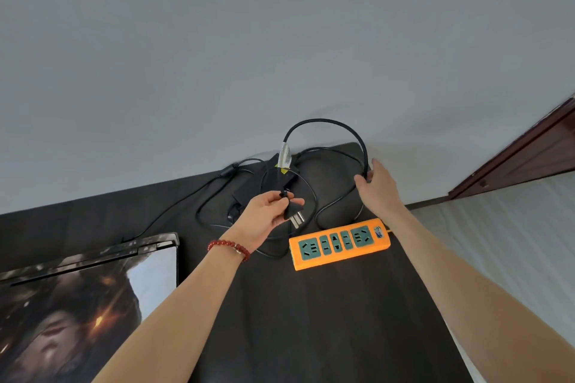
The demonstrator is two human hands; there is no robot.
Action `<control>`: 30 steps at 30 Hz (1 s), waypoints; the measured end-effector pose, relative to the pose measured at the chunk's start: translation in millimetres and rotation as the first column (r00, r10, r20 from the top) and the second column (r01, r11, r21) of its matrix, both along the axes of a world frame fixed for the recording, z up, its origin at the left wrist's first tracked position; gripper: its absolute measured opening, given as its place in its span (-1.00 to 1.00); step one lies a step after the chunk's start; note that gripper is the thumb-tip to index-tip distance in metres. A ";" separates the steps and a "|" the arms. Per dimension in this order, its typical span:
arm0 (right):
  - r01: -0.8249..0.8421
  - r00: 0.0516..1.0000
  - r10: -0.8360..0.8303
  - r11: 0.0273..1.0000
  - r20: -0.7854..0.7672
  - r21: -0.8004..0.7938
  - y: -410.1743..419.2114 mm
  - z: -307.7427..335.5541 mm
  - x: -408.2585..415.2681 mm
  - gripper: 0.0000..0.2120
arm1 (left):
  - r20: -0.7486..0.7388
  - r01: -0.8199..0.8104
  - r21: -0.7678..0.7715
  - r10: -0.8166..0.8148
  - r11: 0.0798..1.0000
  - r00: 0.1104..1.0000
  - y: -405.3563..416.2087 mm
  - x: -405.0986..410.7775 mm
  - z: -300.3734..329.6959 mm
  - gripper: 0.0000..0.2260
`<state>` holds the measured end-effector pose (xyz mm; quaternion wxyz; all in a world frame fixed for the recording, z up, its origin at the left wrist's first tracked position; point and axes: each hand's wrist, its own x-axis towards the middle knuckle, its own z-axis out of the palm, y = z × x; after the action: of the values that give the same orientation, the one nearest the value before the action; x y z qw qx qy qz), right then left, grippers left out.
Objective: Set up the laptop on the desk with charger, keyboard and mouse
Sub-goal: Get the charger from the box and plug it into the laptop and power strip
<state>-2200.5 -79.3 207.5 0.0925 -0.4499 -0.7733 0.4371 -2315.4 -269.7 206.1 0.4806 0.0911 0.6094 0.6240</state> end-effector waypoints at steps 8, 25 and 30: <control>0.002 0.995 0.026 0.962 -0.101 0.274 29.9 11.7 -12.1 -0.85 | -0.276 -0.071 -0.182 0.018 0.981 0.961 2.3 10.3 -19.5 -0.96; -0.280 0.960 0.237 0.841 0.150 0.464 -0.2 -21.8 15.5 -0.45 | -0.607 -0.197 -0.433 -0.123 0.879 0.785 -10.1 54.4 -38.5 -0.83; -0.247 0.969 0.206 0.862 0.139 0.443 -7.7 -21.8 26.7 -0.47 | -0.702 -0.270 -0.463 -0.163 0.845 0.693 -6.0 75.9 -43.4 -0.81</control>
<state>-2173.7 -87.0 185.7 0.1099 -0.3402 -0.9050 0.2306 -2239.5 -275.6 162.7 0.1900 0.1717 0.8980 0.3577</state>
